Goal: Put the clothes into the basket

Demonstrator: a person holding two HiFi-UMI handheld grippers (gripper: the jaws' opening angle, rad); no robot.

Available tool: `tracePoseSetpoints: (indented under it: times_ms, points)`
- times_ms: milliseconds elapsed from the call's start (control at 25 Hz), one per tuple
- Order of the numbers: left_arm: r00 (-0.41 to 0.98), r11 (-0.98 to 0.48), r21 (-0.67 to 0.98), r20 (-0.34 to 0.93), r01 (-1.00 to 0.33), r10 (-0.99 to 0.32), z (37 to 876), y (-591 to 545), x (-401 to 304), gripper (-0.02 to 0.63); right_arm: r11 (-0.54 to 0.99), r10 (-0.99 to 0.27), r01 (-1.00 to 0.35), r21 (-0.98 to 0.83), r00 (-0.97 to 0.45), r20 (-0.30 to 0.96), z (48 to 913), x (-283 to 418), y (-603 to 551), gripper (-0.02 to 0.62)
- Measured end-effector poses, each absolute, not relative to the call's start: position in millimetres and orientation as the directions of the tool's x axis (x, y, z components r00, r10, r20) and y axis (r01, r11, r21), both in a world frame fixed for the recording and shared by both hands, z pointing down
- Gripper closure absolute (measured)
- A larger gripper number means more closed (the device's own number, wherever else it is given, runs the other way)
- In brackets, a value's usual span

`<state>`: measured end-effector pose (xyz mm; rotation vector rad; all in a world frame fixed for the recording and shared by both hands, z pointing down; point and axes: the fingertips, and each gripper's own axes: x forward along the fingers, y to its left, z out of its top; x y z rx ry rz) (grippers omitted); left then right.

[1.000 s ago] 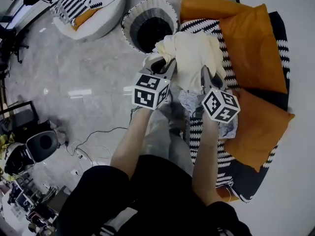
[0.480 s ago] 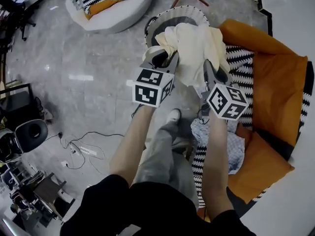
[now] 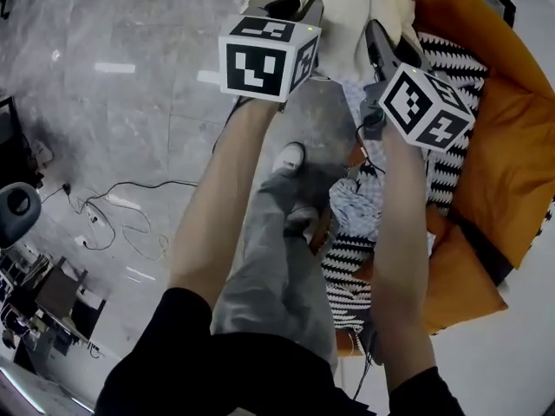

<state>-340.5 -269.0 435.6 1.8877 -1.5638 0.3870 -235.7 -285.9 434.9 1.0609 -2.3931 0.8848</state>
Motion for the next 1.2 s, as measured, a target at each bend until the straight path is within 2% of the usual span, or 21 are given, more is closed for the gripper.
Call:
tracePoseSetpoints:
  times_ms: [80,160,200,400,720,1000,1200]
  points:
    - [0.242,-0.084,0.276,0.608,-0.957,-0.756,450,-269,-342,0.545,0.491,-0.505,-0.752,-0.44,-0.657,0.559,448,-242,-286,0.525]
    - [0.251,-0.107,0.258,0.63,-0.96,-0.734,462,-266,-339,0.392,0.483,-0.488,-0.745,-0.46,-0.665,0.566,452,-244,-284,0.345]
    - [0.255,-0.115,0.25,0.649,-0.961,-0.717,468,-263,-338,0.382,0.485,-0.488,-0.749,-0.452,-0.66,0.57,452,-243,-282,0.337]
    - [0.233,-0.089,0.231,0.735,-0.969,-0.636,492,-228,-323,0.376,0.466,-0.531,-0.777,-0.424,-0.629,0.568,450,-205,-258,0.337]
    - [0.263,-0.148,0.219,0.734,-0.965,-0.626,479,-190,-265,0.376,0.281,-0.599,-0.824,-0.491,-0.551,0.582,459,-108,-200,0.337]
    - [0.41,-0.365,0.23,0.716,-0.902,-0.565,460,-157,-164,0.376,0.052,-0.709,-0.856,-0.514,-0.394,0.584,446,-1,-118,0.338]
    - [0.534,-0.517,0.275,0.709,-0.811,-0.46,457,-103,-63,0.374,-0.089,-0.742,-0.849,-0.52,-0.292,0.603,438,73,-34,0.339]
